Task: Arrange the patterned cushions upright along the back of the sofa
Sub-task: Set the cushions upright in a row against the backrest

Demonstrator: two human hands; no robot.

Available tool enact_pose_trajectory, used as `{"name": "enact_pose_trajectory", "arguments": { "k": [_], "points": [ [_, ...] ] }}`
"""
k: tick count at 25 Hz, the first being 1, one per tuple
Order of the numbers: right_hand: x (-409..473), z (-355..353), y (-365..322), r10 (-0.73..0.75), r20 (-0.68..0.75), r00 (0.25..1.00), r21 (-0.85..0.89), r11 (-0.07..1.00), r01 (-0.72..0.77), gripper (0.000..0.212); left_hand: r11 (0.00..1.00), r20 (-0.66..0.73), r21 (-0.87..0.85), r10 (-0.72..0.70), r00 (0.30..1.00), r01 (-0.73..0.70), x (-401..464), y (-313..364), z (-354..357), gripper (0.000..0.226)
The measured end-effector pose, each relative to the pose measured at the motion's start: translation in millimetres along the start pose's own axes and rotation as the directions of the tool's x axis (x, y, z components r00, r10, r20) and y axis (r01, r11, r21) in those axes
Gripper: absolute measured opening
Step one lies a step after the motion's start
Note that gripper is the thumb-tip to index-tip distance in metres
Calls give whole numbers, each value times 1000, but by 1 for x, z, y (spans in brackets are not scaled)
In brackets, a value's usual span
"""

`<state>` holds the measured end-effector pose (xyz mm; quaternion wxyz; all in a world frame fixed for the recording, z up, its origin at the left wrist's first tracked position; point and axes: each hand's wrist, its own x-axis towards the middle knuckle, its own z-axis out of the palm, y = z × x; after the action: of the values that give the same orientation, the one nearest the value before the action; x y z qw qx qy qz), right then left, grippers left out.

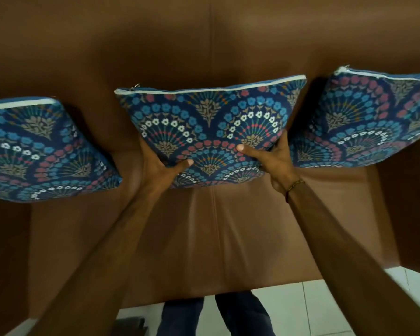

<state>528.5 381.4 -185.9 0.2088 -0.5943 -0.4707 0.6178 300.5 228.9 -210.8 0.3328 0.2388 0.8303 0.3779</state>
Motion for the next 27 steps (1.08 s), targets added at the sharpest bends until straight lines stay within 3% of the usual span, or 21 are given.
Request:
{"name": "enact_pose_trajectory", "arguments": {
  "k": [5,9,11,13,16,18,20,22,24,27],
  "points": [
    [1,21,16,-40,-71,997,65,997,45,99,1000,-29,-4,-16,999,16,4,-14,-6,107],
    [-8,12,16,-58,-99,993,67,996,65,110,998,-121,-34,-53,991,49,-19,-1,11,115],
    [-22,1,19,-30,-149,988,62,997,40,112,992,-148,-80,-108,983,97,-52,6,37,106],
    [-34,-19,21,-30,-223,974,10,999,33,105,994,-186,4,-109,977,112,-82,16,69,88],
    [-38,-80,20,-105,-309,945,-107,991,76,94,1000,-81,-5,-7,997,7,-103,49,129,64],
    [-32,-133,17,-213,-386,898,-202,969,143,91,996,5,-46,74,997,-73,-107,80,171,61],
    [-17,-193,16,-301,-493,816,-253,947,197,92,989,82,-58,139,987,-135,-109,110,217,65],
    [2,-249,13,-294,-574,764,-247,952,180,103,986,163,-76,158,974,-148,-103,132,257,77],
    [28,-301,7,-199,-577,792,-161,979,129,118,987,203,-117,135,970,-113,-91,153,289,98],
    [76,-355,-3,-42,-381,924,84,993,80,122,973,200,-225,100,975,-54,-63,178,319,116]
  ]
}}
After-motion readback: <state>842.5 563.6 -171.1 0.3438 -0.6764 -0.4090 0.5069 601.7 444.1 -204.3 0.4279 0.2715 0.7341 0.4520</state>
